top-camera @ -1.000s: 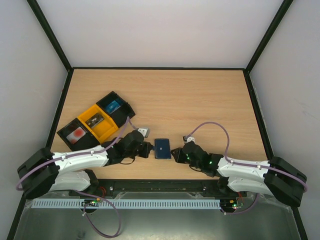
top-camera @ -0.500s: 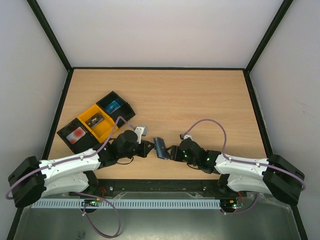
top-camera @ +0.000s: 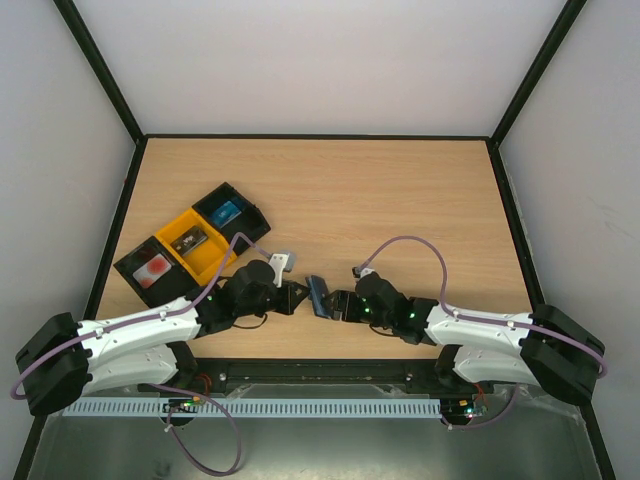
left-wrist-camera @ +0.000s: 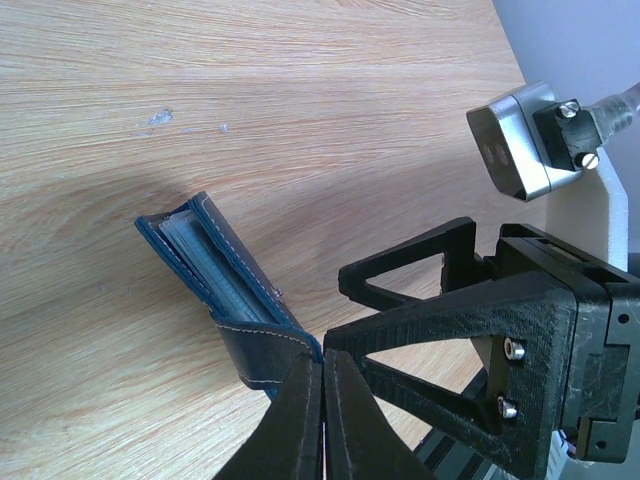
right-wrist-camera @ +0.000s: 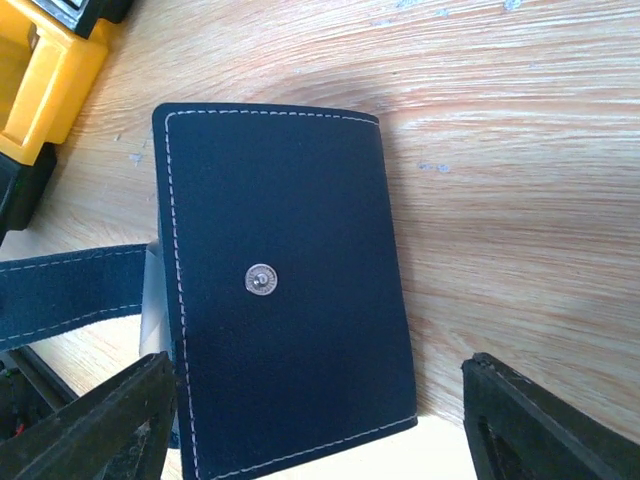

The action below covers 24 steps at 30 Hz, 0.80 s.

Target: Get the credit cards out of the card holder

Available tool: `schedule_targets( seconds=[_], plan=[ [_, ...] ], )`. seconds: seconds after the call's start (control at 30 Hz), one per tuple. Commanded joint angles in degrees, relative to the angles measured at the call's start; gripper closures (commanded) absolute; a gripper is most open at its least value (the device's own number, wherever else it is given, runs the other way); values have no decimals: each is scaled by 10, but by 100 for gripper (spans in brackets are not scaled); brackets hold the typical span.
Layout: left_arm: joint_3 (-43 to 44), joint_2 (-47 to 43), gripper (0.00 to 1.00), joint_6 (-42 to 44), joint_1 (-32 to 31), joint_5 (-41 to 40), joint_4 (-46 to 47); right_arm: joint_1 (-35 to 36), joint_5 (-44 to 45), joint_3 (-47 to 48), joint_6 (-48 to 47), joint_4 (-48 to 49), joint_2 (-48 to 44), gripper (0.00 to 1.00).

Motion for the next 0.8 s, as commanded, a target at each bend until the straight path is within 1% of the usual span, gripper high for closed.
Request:
schedule_targets(
  seconds=[0.0,0.1,0.23,0.33,0.43,0.47,0.57,0.67,0.77],
  plan=[
    [2,-8,97,0,1,5,16,4,2,20,-11,-1,-3,22],
    [3,-8,97,1,1,5,14,5,2,26,-15,-6,7,21],
    [2,-9,97,1,1,5,12,4,-4,32,-19,-3,18,16],
    [2,-10,97,1,0,3,11,5,8,36,-23,-13,26,19],
    [1,-12,97,4,1,-1,6,4,25,38,-27,-26,34,27],
    [1,-12,97,4,1,-4,1,4,30,39,-29,-31,36,32],
    [-2,-16,97,5,1,-15,-15,4,56,39,-31,-51,32,43],
    [-10,-26,97,1,1,-25,-25,4,87,38,-32,-73,21,51],
    [-21,-40,97,-3,1,-35,-31,4,119,39,-29,-101,10,57]
  ],
)
